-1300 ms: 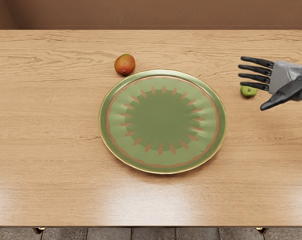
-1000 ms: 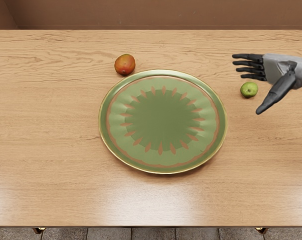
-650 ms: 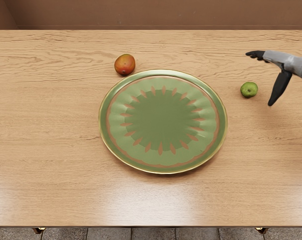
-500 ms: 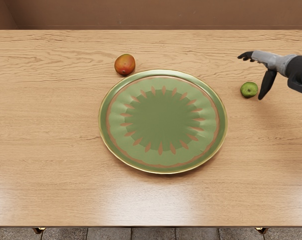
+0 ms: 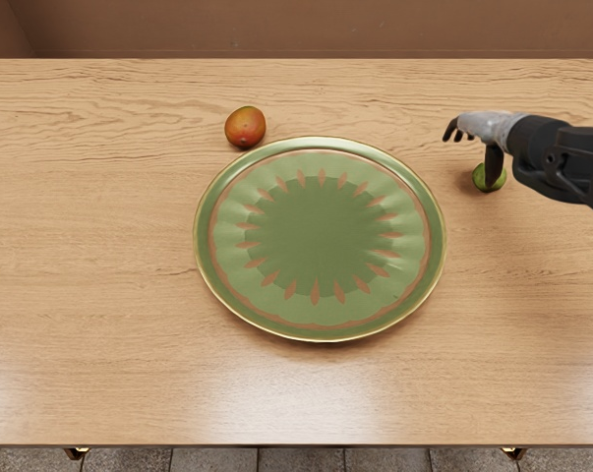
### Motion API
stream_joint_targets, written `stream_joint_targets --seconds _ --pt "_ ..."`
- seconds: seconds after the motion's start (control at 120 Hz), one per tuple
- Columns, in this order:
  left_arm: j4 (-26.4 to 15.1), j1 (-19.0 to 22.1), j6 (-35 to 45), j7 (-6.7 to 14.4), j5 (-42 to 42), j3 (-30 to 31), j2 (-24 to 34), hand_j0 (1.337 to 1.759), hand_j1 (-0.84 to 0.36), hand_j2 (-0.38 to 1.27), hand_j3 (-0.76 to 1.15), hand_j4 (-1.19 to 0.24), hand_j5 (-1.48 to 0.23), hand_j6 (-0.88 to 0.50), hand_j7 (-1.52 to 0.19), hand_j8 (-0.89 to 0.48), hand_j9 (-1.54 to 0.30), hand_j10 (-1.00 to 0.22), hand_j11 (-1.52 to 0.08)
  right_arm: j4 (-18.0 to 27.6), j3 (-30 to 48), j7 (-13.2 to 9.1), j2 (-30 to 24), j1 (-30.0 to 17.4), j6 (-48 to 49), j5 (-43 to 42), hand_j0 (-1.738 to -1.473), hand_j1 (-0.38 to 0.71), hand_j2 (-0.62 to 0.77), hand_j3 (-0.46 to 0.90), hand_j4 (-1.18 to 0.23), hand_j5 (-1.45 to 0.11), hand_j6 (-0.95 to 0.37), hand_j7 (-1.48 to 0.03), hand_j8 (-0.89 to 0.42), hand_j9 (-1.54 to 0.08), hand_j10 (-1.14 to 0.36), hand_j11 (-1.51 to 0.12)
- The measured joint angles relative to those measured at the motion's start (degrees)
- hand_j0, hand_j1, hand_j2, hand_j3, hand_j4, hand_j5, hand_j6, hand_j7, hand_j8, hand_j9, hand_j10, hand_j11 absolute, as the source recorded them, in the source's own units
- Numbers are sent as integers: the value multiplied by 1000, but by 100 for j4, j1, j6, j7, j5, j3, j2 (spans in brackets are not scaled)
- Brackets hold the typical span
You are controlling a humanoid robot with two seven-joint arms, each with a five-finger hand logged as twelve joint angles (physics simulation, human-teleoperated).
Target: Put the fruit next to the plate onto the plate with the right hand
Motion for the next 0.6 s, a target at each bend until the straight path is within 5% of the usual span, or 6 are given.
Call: stream_joint_targets --seconds 0.6 --pt "0 0 0 -1 -1 0 0 1658 346 1 0 -3 -4 -3 -4 -3 -4 -3 -4 -659 -155 9 358 -553 -691 77 -1658 104 -74 0 -382 -493 -383 -493 -382 -493 -381 -493"
